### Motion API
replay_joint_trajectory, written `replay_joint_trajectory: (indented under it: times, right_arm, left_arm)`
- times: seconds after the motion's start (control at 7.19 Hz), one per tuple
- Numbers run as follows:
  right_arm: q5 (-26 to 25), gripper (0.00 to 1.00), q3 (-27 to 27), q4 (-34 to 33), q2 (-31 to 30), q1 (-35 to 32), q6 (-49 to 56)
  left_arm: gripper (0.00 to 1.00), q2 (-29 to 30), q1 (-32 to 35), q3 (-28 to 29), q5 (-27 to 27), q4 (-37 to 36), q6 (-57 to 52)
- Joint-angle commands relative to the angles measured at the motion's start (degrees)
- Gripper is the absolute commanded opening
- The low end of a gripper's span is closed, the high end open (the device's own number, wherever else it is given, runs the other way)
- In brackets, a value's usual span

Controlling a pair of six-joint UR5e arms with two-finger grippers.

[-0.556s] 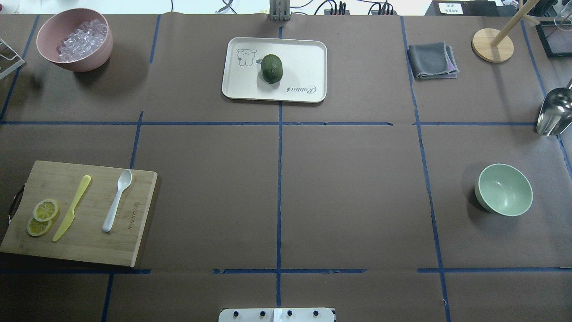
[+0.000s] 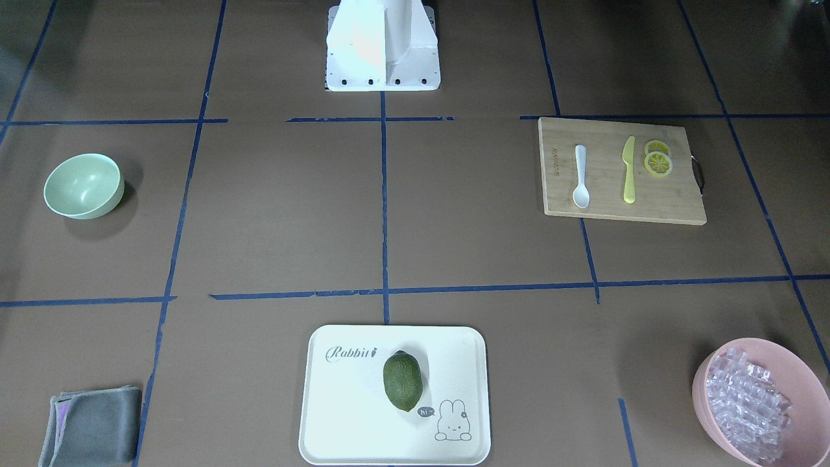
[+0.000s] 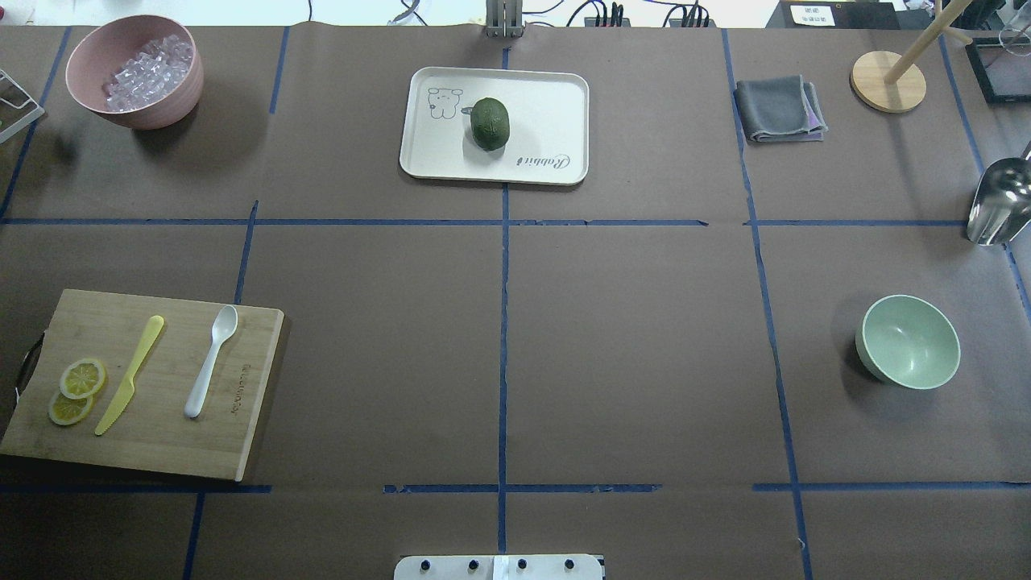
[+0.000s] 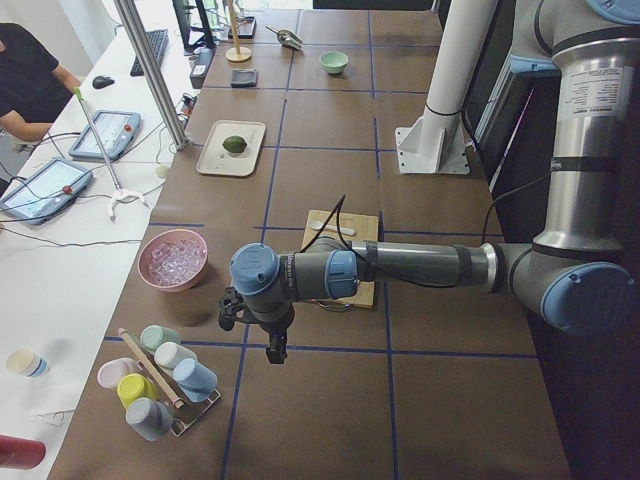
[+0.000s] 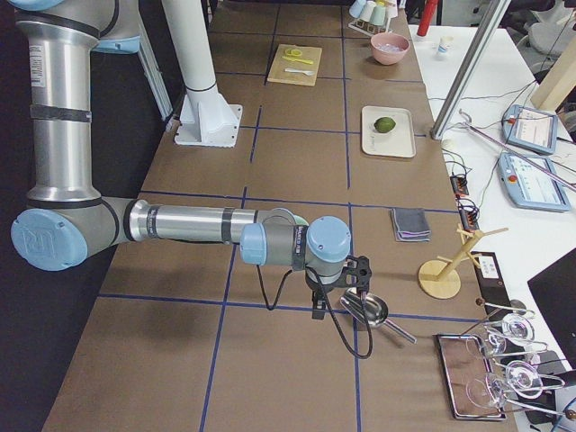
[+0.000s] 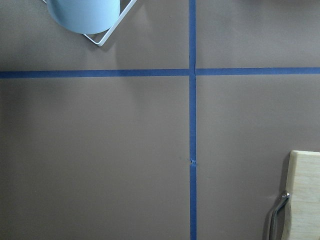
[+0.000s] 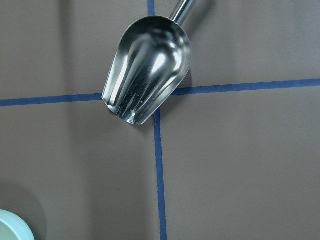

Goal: Place spoon in bowl

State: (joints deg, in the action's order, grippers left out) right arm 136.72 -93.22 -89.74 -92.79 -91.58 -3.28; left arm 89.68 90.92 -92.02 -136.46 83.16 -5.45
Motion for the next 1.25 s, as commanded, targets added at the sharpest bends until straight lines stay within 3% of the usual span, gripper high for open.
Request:
replay_joint_trajectory:
  times: [0.0, 0.83, 1.11]
  right_arm:
    - [0.1, 1.0, -0.4, 0.1, 0.5, 0.1, -0.2]
    - [0.7, 1.0, -1.4, 0.0, 2.3, 2.6, -0.8]
    - [0.6, 1.0, -8.3, 1.2, -1.7, 6.9, -11.0]
  left_arm:
    - [1.0, 0.0, 0.0, 0.0, -0.1, 0.2, 0.0]
    - [1.0, -0.8, 0.3, -2.4, 0.1, 0.3, -0.1]
    - [1.0, -0.7, 0.3, -2.5, 0.1, 0.3, 0.4]
